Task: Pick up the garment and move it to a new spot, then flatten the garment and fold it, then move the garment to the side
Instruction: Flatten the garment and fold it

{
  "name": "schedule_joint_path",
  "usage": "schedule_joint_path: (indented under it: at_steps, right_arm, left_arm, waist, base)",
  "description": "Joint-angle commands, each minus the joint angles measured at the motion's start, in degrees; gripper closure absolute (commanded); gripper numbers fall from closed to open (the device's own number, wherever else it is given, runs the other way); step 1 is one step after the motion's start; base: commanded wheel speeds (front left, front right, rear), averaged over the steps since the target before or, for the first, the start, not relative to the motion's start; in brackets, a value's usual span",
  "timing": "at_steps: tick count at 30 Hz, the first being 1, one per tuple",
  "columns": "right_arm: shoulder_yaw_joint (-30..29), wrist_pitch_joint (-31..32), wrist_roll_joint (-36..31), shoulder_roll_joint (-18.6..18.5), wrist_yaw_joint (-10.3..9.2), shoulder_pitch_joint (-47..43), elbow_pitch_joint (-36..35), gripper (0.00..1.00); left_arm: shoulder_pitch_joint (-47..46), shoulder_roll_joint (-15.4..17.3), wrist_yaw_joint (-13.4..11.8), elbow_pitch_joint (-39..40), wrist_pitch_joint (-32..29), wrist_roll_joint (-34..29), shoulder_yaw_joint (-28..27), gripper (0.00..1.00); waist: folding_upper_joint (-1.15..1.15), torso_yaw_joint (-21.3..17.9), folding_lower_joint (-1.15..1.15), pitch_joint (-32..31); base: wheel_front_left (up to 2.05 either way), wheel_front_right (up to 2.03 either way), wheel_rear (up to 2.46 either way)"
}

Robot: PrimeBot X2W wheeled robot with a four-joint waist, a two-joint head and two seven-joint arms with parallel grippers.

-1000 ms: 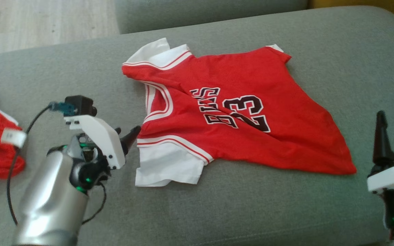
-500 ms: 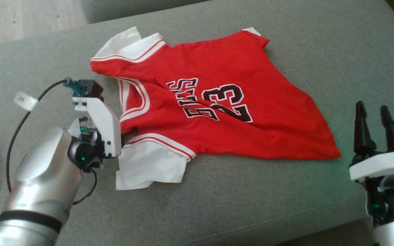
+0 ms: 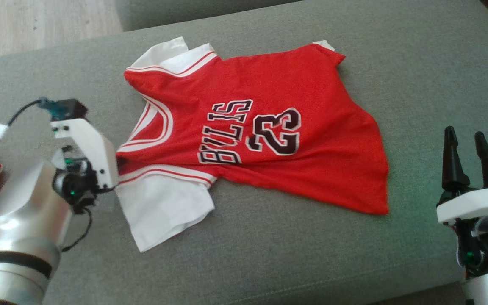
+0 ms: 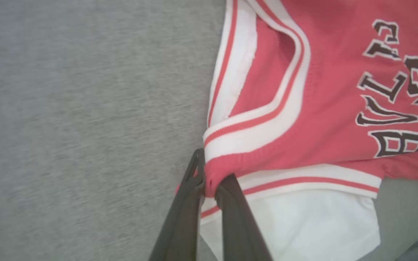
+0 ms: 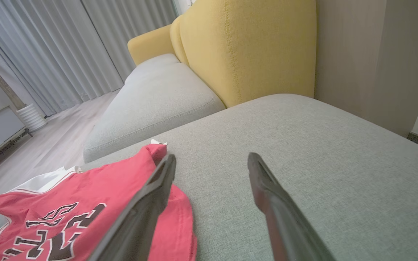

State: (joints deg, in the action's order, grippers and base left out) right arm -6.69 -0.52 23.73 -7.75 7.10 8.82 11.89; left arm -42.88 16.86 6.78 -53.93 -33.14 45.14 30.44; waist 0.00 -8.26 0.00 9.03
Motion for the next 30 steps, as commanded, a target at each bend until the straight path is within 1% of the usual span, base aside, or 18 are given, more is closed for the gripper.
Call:
schedule_joint_path:
  at_steps: [1,3,5,6,7,8,13,16,19,20,22,26,28,30]
  right_arm:
    - [0.9,-0.2,0.2,-1.2,0.39,1.6,-1.8,0.00]
    - [1.0,0.0,0.3,-1.3,0.39,1.6,-1.9,0.00]
    - [1.1,0.1,0.3,-1.5,0.39,1.6,-1.8,0.00]
    - [1.1,0.2,0.3,-1.5,0.39,1.6,-1.8,0.00]
    - [1.1,0.2,0.3,-1.5,0.39,1.5,-1.7,0.00]
    - [1.1,0.2,0.2,-1.5,0.39,1.4,-1.7,0.00]
    - [2.0,-0.9,0.1,-1.2,0.39,0.5,-1.9,0.00]
    - [2.4,-2.1,-0.1,-1.1,0.39,-0.5,-2.5,0.00]
    - [3.4,-3.9,-0.6,-1.5,0.39,-1.6,-3.7,0.00]
    - [3.4,-3.9,-0.6,-1.5,0.39,-1.6,-3.7,0.00]
    - [4.2,-5.5,-0.9,-1.9,0.39,-2.4,-4.8,0.00]
    - [5.7,-8.8,-1.5,-2.4,0.39,-4.2,-7.2,0.00]
    - [6.6,-10.0,-2.2,-2.8,0.39,-5.1,-8.2,0.00]
    - [7.5,-10.5,-3.0,-3.4,0.39,-5.9,-8.7,0.00]
  left_arm:
    - [-4.1,3.4,-0.8,0.3,1.1,0.4,-2.8,1.00]
    - [-4.4,3.8,-1.5,-1.2,2.3,0.7,-3.4,1.00]
    - [-4.4,3.8,-1.5,-2.5,3.3,1.1,-4.0,1.00]
    - [-4.4,3.9,-1.5,-3.1,3.9,1.2,-4.1,0.71]
    - [-4.4,3.9,-1.5,-3.6,4.6,1.3,-4.3,0.31]
    - [-4.3,3.8,-1.4,-4.0,5.5,1.4,-4.5,0.00]
    - [-4.0,4.5,-0.5,-4.0,10.2,0.0,-3.3,0.00]
    - [-3.0,5.0,-0.1,-1.8,15.0,-0.9,-2.8,0.00]
    - [-1.0,5.1,-0.5,2.4,22.9,-1.4,-3.6,0.00]
    - [-1.0,5.1,-0.5,2.4,22.9,-1.4,-3.6,0.00]
    - [1.3,5.3,-1.7,6.2,29.3,-2.6,-4.1,0.00]
    - [7.6,5.4,-6.0,16.5,42.9,-5.0,-5.6,0.00]
    - [11.5,6.1,-8.8,21.9,46.1,-6.7,-6.2,0.00]
    - [15.8,6.5,-11.6,27.8,47.5,-8.2,-7.3,0.00]
  waist:
    - [0.00,0.4,0.00,0.0]
    - [0.00,0.6,0.00,0.1]
    - [0.00,0.7,0.00,0.0]
    - [0.00,0.8,0.00,-0.1]
    - [0.00,0.9,0.00,-0.2]
    - [0.00,1.1,0.00,-0.5]
    - [0.00,1.8,0.00,-2.5]
    - [0.00,2.5,0.00,-4.1]
    - [0.00,3.3,0.00,-6.0]
    - [0.00,3.3,0.00,-6.0]
    - [0.00,3.9,0.00,-7.1]
    - [0.00,5.0,0.00,-8.8]
    - [0.00,5.4,0.00,-9.2]
    - [0.00,5.7,0.00,-9.4]
  base:
    - [0.00,0.00,0.00]
    - [0.00,0.00,0.00]
    - [0.00,0.00,0.00]
    - [0.00,0.00,0.00]
    - [0.00,0.00,0.00]
    - [0.00,0.00,0.00]
    - [0.00,0.00,0.00]
    - [0.00,0.00,0.00]
    - [0.00,0.00,0.00]
    - [0.00,0.00,0.00]
    - [0.00,0.00,0.00]
    - [0.00,0.00,0.00]
    - [0.00,0.00,0.00]
    - [0.00,0.00,0.00]
